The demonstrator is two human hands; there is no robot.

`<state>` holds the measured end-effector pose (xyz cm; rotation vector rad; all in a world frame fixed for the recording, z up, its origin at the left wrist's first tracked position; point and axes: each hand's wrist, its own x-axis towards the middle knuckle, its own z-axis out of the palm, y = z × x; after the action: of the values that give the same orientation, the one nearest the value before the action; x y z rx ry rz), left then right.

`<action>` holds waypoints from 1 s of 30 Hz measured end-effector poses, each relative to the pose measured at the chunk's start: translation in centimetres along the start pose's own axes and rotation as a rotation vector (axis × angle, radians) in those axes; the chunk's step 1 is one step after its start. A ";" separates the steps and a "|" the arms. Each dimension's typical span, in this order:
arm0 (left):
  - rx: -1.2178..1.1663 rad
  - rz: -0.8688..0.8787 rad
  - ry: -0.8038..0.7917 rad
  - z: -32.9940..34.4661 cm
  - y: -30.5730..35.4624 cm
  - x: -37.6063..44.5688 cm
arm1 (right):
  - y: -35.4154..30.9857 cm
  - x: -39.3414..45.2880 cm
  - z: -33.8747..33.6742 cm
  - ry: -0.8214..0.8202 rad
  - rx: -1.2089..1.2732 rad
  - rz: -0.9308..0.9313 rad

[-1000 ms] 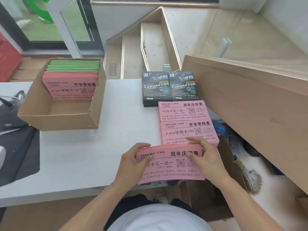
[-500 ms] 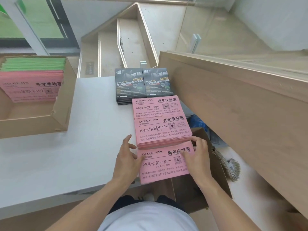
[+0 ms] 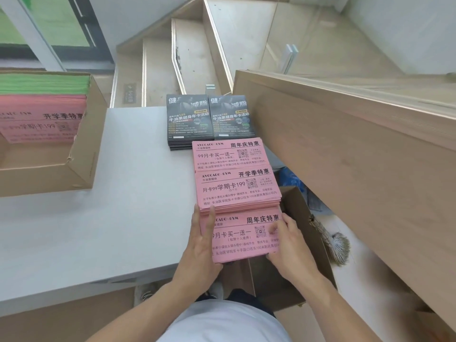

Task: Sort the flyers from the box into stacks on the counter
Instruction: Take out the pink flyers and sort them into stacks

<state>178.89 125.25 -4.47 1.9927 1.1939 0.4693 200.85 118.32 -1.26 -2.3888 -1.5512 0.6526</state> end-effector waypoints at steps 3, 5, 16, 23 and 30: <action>-0.047 -0.028 -0.007 -0.4 0.1 0.0 | 0.2 0.5 -0.2 -0.023 0.033 -0.001; -0.070 -0.054 -0.007 -0.5 0.4 0.0 | 0.1 0.5 -0.5 -0.031 0.042 -0.010; -0.032 -0.066 -0.034 -1.1 0.4 1.1 | -0.1 1.8 -0.5 -0.067 0.006 0.005; -0.036 -0.040 -0.057 -1.0 0.6 0.8 | -0.7 1.7 -1.1 -0.150 -0.017 0.009; -0.217 -0.063 -0.030 -1.2 0.2 0.7 | -3.6 2.7 -3.1 -0.065 -0.093 -0.005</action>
<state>178.63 126.30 -3.57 1.7670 1.1332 0.5125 200.34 122.43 2.33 -2.4529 -1.6477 0.6784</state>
